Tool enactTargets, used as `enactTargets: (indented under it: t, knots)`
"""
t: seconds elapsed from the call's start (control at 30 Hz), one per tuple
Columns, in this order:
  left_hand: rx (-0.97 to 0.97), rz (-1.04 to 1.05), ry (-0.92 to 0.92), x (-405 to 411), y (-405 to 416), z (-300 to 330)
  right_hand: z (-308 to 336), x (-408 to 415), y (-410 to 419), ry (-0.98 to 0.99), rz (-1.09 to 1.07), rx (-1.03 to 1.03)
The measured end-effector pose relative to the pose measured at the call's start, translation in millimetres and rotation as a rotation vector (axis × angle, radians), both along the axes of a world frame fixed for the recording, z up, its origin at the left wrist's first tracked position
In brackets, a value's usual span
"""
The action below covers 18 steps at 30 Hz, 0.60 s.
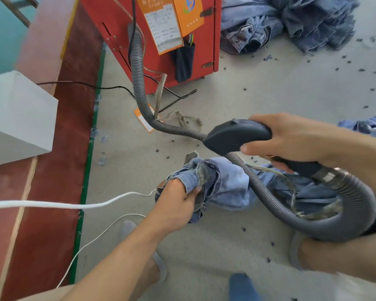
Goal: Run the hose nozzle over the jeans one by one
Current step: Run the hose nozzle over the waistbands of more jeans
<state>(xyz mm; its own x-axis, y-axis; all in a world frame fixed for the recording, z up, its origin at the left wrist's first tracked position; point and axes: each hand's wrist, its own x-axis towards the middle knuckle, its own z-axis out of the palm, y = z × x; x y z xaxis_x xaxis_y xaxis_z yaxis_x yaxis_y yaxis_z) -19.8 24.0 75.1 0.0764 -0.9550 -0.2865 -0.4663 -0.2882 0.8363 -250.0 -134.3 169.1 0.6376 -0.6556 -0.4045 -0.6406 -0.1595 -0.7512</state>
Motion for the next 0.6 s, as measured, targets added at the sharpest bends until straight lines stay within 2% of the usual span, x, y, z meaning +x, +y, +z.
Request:
enactTargets:
  t: [0.1, 0.2, 0.37, 0.43, 0.6]
  knots:
    - [0.013, 0.060, 0.060, 5.7, -3.0, 2.8, 9.0, -17.0, -5.2, 0.044, 0.097, 0.116]
    - [0.004, 0.028, 0.046, 5.7, -2.2, 3.9, 1.3, -8.0, 7.0, 0.079, 0.133, 0.175]
    - [0.029, -0.004, -0.019, 3.2, 0.6, -1.5, -12.9, 8.9, 12.4, 0.006, 0.032, -0.035]
    - [0.017, 0.004, -0.008, 3.5, -0.3, 0.8, -4.9, 0.5, 5.3, -0.005, 0.019, 0.021]
    - [-0.035, -0.030, 0.007, 3.7, -2.0, 6.3, 7.6, -8.6, 6.2, 0.071, 0.180, 0.188]
